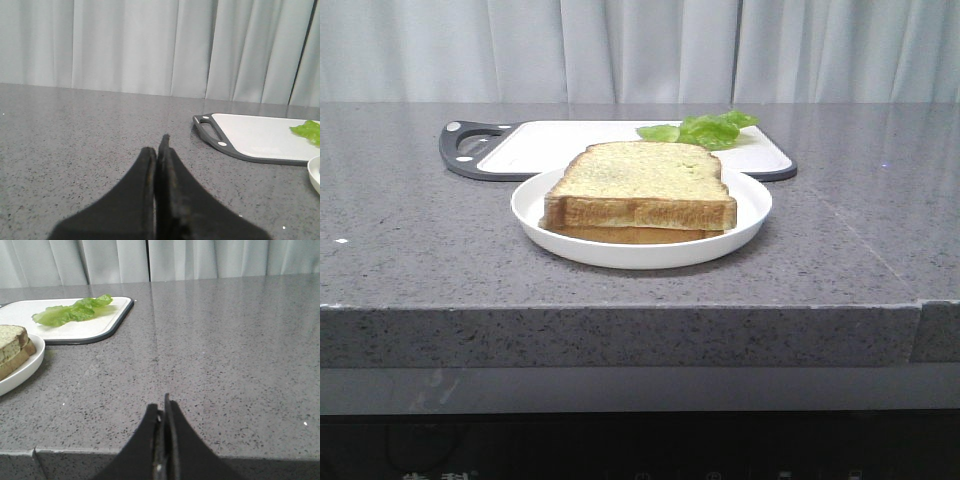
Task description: Left arm grabs bread, right arm adds lettuce
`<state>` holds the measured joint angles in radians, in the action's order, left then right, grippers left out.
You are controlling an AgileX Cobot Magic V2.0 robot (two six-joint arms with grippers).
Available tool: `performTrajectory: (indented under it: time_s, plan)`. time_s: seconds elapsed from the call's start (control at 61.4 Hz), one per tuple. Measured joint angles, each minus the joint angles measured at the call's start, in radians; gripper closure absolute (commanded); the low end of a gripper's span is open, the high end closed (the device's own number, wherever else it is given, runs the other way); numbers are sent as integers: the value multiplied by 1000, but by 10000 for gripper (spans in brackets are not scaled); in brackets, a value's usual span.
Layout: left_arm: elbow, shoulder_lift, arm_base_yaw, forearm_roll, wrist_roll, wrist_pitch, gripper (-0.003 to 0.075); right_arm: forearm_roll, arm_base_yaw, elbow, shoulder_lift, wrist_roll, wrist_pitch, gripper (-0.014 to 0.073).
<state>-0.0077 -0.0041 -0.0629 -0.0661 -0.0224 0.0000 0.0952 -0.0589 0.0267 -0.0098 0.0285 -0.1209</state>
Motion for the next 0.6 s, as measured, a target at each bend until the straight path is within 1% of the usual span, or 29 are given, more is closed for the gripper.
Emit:
performTrajectory:
  time_s: [0.114,0.212,0.293,0.456,0.603]
  plan:
    - [-81,0,0,-7,0,53,741,0,0,-43,0,0,-22,711]
    - [-198,0,0,-7,0,119,741,0,0,-145,0,0,-58,711]
    - [-316,11,0,-7,0,198,741,0,0,-250,3,0,-119,711]
    - [-555,124,0,-7,0,366,741,0,0,-475,96,0,-254,711]
    - [-712,255,0,-7,0,511,741,0,0,-636,229,0,-376,711]
